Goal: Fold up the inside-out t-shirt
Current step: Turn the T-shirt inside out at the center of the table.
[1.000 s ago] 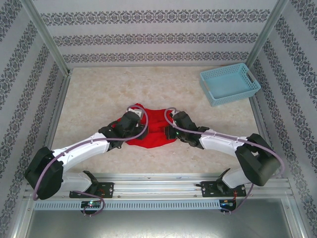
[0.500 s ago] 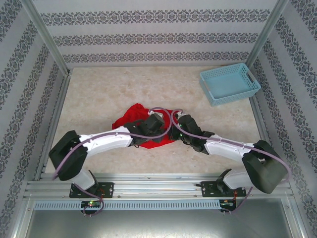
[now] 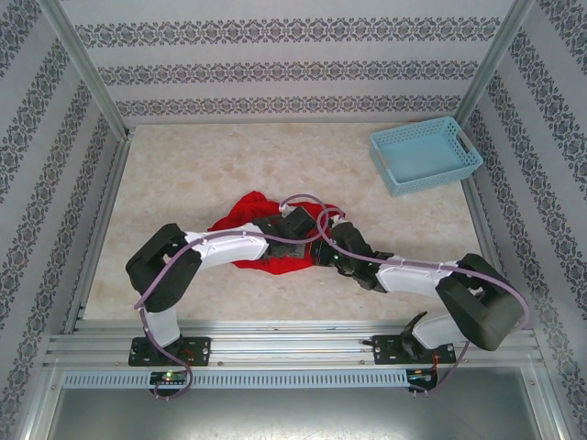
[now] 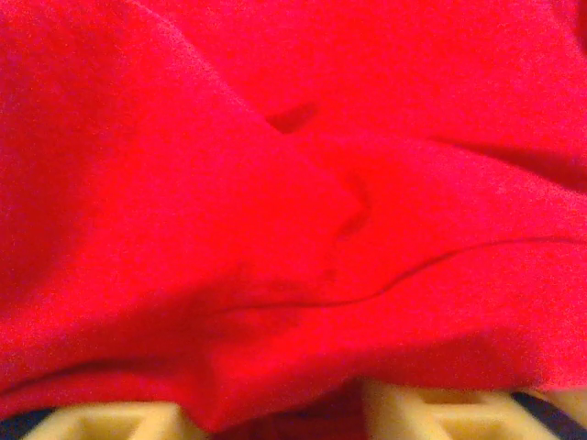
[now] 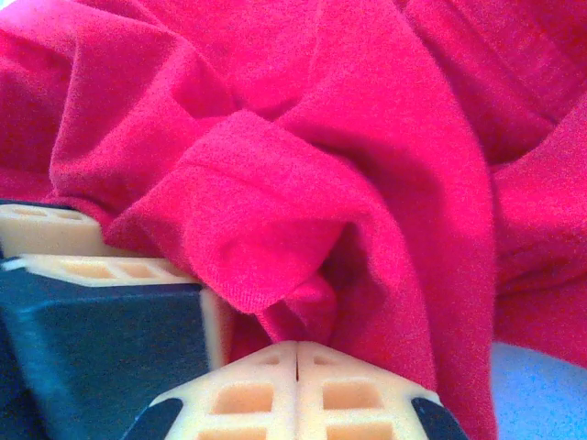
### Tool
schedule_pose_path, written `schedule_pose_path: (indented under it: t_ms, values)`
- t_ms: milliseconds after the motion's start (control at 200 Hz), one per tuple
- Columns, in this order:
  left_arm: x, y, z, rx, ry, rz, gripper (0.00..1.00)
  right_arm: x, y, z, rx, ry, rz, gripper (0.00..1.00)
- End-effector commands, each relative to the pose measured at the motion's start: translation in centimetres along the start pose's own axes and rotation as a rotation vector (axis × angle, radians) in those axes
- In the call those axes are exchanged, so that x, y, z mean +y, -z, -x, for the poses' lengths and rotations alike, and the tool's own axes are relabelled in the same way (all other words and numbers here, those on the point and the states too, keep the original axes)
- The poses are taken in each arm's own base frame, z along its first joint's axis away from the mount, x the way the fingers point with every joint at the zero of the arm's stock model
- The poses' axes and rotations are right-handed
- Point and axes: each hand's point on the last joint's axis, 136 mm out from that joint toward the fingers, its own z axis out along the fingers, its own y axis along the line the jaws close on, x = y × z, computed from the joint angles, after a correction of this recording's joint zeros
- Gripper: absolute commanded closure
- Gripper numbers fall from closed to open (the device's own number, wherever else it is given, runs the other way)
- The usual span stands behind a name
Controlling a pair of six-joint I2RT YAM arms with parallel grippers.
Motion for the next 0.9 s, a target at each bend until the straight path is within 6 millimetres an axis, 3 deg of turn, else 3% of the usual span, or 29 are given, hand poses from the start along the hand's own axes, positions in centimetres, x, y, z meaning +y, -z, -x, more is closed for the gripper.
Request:
schedule_pose_path:
  t_ms: [0, 115, 240, 355, 485, 684, 894]
  values:
    - [0.7, 0.1, 0.4, 0.001, 0.021, 0.032, 0.71, 0.8, -0.3, -0.2, -0.011, -0.011, 0.028, 1.00]
    - [0.3, 1.1, 0.7, -0.018, 0.010, -0.017, 0.87, 0.4, -0.3, 0.0, -0.019, -0.013, -0.002, 1.00]
    - [-0.3, 4.3, 1.3, -0.084, 0.019, -0.111, 0.99, -0.8, -0.2, 0.1, -0.020, -0.010, -0.074, 1.00]
    - [-0.2, 7.3, 1.5, -0.155, 0.031, -0.203, 1.00, -1.0, -0.2, 0.1, -0.023, -0.007, -0.081, 0.98]
    - [0.3, 9.3, 1.1, -0.215, 0.033, -0.274, 1.00, -1.1, -0.3, -0.1, -0.017, -0.001, -0.079, 0.96]
    - [0.3, 9.4, 0.0, -0.236, 0.024, -0.340, 1.00, -0.1, 0.1, 0.0, -0.003, 0.028, -0.046, 0.90]
    - [-0.8, 8.1, -0.3, -0.213, 0.014, -0.378, 1.00, 3.0, 2.6, -0.2, -0.015, 0.101, 0.078, 0.63]
